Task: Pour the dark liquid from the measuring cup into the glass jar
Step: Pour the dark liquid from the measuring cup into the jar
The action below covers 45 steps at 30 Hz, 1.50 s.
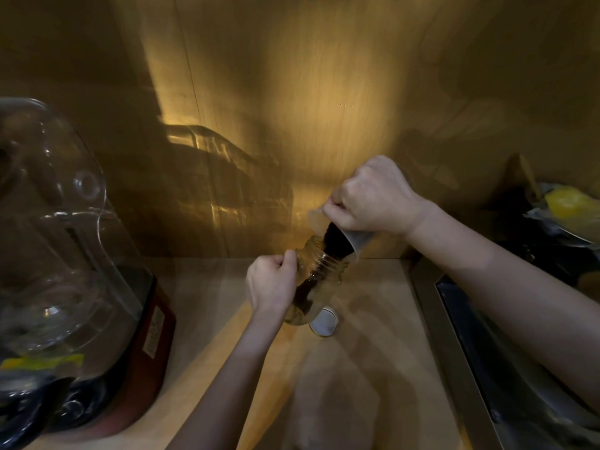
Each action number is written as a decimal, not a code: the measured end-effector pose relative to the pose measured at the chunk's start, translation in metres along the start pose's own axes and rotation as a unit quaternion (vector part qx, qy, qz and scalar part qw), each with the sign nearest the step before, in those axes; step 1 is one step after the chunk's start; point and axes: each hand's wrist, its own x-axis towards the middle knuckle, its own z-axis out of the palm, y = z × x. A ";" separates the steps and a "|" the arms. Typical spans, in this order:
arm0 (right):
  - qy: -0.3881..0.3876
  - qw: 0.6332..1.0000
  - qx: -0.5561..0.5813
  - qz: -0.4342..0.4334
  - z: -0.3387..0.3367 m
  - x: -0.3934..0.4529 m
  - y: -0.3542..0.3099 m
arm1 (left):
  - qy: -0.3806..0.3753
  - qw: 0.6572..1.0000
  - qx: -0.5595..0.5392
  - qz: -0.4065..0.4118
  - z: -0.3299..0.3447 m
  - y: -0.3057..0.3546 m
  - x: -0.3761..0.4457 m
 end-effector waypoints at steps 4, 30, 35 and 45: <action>0.012 1.000 -0.005 0.005 -0.003 0.005 0.000 | 0.003 1.000 0.001 -0.006 -0.001 0.004 0.003; 0.009 0.999 -0.038 -0.028 -0.012 0.008 0.000 | -0.010 0.999 -0.033 -0.034 -0.001 0.011 -0.002; 0.016 0.999 -0.034 -0.029 -0.015 0.008 0.001 | -0.011 0.999 -0.034 -0.040 -0.002 0.013 -0.004; 0.055 0.996 -0.034 -0.054 -0.014 0.008 0.001 | -0.008 0.998 -0.045 -0.035 -0.004 0.014 -0.005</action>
